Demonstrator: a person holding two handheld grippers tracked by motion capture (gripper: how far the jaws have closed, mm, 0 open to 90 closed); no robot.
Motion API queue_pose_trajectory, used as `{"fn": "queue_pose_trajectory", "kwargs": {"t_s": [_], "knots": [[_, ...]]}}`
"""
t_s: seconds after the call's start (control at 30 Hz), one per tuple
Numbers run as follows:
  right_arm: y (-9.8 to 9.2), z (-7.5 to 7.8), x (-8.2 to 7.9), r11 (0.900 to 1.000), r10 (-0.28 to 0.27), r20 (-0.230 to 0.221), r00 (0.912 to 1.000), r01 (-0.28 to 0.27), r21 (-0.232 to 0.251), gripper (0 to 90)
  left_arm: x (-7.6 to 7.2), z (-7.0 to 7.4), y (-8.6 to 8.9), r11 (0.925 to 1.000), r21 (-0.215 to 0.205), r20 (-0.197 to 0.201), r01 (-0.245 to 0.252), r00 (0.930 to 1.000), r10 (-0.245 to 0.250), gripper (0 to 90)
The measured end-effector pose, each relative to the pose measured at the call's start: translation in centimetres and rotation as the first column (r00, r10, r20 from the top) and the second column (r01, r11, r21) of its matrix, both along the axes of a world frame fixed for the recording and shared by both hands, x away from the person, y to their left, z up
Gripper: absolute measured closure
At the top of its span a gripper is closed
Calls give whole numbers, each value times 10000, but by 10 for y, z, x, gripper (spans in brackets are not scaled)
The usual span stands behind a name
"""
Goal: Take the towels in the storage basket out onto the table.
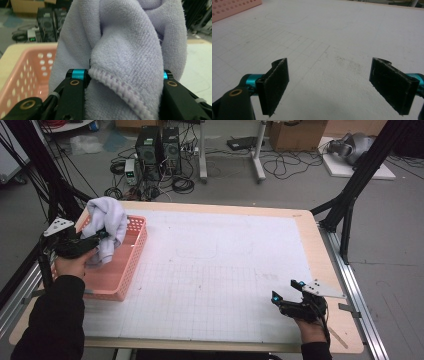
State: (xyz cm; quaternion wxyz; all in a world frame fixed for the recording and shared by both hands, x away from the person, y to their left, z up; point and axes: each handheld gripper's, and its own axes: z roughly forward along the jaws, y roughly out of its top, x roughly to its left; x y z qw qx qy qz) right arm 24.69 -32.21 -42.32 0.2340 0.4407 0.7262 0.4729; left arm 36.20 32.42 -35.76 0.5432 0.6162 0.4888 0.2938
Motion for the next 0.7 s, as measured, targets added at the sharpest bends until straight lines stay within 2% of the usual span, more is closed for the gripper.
{"fn": "queue_pose_trajectory", "kwargs": {"t_s": [0.07, 0.13, 0.27, 0.37, 0.4, 0.43, 0.5, 0.53, 0.63, 0.67, 0.7], "knots": [[0, 0, -1, 10000, -22, 11, 10000, 22, 7, 147, -1, 3, -2, 9999, -91, 125, 117, 9999, -116, 596], [-1, 0, -1, 10000, -40, 22, 10000, 39, 59, 147, -5, 11, -10, 9986, -45, 477, 519, 9975, -516, 596], [-1, 1, -1, 10000, -32, 47, 10000, 32, 59, 147, -10, 19, -24, 9951, -62, 918, 988, 9910, -978, 595], [0, 1, -1, 9999, -42, 28, 10000, 42, 98, 147, -12, 22, -32, 9927, -75, 1084, 1208, 9869, -1192, 596], [0, 1, -1, 10000, -29, 58, 10000, 28, 83, 147, -13, 23, -35, 9913, -86, 1169, 1312, 9847, -1293, 595], [0, 1, -1, 10000, -19, 59, 10000, 19, 80, 147, -15, 25, -42, 9879, -143, 1343, 1543, 9794, -1510, 595], [0, 1, -1, 10000, -11, 34, 10000, 11, 81, 147, -16, 27, -45, 9865, -179, 1411, 1627, 9772, -1586, 594], [0, 1, -1, 10000, -7, 51, 10000, 6, 68, 147, -18, 30, -51, 9833, -272, 1588, 1798, 9720, -1733, 594], [0, 1, -1, 9999, -20, 53, 10000, 20, 101, 147, -20, 34, -60, 9776, -404, 1761, 2067, 9645, -1967, 594], [0, 1, -1, 10000, -15, 46, 10000, 14, 94, 147, -20, 34, -60, 9776, -404, 1761, 2067, 9645, -1967, 594], [0, 1, -1, 9999, -25, 14, 10000, 25, 101, 147, -21, 38, -67, 9739, -391, 1839, 2234, 9596, -2128, 594]]}}
